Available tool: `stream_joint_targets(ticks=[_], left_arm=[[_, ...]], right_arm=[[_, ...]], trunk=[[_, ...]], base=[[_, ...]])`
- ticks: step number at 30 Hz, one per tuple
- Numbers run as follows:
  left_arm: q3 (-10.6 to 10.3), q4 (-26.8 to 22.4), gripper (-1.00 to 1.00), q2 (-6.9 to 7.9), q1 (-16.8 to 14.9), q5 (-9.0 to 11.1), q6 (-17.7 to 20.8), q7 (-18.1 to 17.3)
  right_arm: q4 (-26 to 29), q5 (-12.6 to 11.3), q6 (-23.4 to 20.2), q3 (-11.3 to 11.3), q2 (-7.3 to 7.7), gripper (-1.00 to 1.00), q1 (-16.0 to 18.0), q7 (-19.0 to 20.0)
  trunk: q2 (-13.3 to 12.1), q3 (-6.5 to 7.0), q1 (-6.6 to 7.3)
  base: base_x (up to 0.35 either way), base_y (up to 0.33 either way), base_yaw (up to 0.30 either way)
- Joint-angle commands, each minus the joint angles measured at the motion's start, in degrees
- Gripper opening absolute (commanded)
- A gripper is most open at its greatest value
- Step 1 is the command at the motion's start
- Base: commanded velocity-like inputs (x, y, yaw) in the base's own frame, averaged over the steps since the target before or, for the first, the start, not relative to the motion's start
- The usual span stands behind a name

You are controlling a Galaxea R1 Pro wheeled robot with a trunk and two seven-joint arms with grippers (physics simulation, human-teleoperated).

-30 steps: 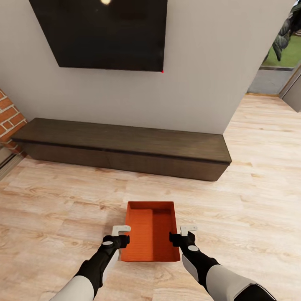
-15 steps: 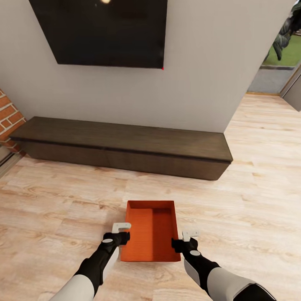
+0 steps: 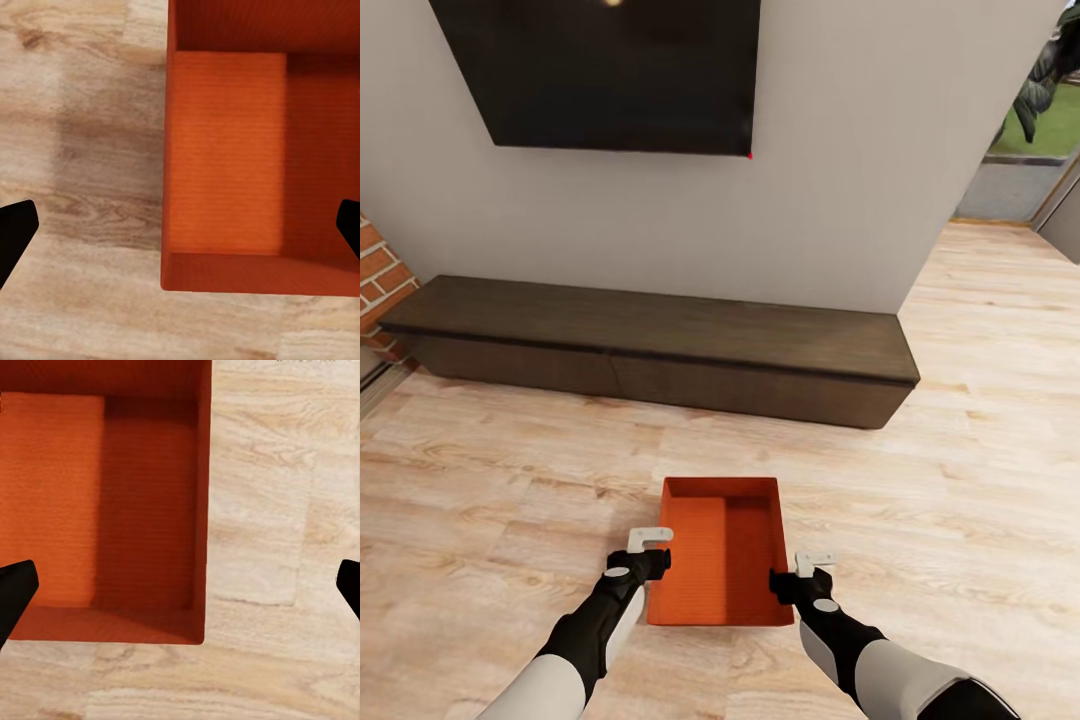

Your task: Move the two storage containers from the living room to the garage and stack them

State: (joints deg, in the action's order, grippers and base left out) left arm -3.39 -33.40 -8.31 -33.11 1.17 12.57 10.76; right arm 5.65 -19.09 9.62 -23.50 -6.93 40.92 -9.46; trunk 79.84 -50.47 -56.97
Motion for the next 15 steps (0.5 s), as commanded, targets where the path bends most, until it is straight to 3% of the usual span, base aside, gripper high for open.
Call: stream_joint_targets(ticks=[1,15], left_arm=[[-0.30,-0.11,1.00,0.04,0.00,0.13,0.34,0.40],[-0.17,-0.16,1.00,0.28,-0.02,0.11,0.38,0.48]], right_arm=[[-0.04,-0.52,0.58,-0.49,-0.01,1.00,0.04,-0.21],[-0.03,-0.52,2.08,-0.49,0.02,1.00,0.04,-0.28]], trunk=[[0.44,-0.22,-0.22],[6.05,-2.73,-3.30]], base=[[0.000,0.000,0.000],[0.000,0.000,0.000]])
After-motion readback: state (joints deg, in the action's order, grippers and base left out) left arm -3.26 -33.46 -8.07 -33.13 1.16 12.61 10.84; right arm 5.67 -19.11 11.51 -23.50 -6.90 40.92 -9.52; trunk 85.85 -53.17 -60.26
